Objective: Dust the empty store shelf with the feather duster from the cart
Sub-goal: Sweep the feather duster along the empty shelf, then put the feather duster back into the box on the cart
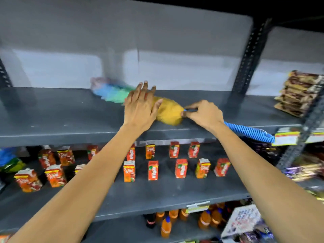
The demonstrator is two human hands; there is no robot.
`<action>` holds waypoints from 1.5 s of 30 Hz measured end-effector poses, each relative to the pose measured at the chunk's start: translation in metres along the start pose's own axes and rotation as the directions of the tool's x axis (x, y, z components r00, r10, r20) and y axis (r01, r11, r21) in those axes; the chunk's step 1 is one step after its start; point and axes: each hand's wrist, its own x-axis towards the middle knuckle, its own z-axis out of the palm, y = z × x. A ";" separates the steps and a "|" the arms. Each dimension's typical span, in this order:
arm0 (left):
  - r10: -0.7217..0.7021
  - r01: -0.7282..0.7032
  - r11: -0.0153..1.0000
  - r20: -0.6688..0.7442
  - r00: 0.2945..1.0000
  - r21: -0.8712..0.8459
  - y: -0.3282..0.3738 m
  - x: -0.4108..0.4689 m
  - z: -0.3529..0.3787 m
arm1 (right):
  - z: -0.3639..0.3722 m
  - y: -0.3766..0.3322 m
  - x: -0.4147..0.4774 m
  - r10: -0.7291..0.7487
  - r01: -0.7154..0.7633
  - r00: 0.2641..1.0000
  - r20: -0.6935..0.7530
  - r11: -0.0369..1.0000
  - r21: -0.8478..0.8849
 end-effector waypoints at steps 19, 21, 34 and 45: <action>0.168 -0.163 0.980 0.032 0.985 -0.117 0.076 -0.042 -0.016 | 0.021 0.053 -0.085 -0.259 0.191 0.702 0.663 0.966 0.175; 0.287 -0.266 0.948 0.107 0.952 -0.172 0.100 -0.066 0.004 | 0.024 0.086 -0.097 -0.134 0.143 0.686 0.715 0.989 0.048; 0.506 -0.244 0.831 0.497 0.704 -0.501 0.244 -0.205 0.129 | -0.006 0.309 -0.220 0.615 -0.328 0.555 0.560 0.781 -0.531; 0.642 -0.313 0.761 0.591 0.489 -0.568 0.316 -0.282 0.209 | 0.036 0.387 -0.347 0.922 -0.711 0.350 0.163 0.375 -0.595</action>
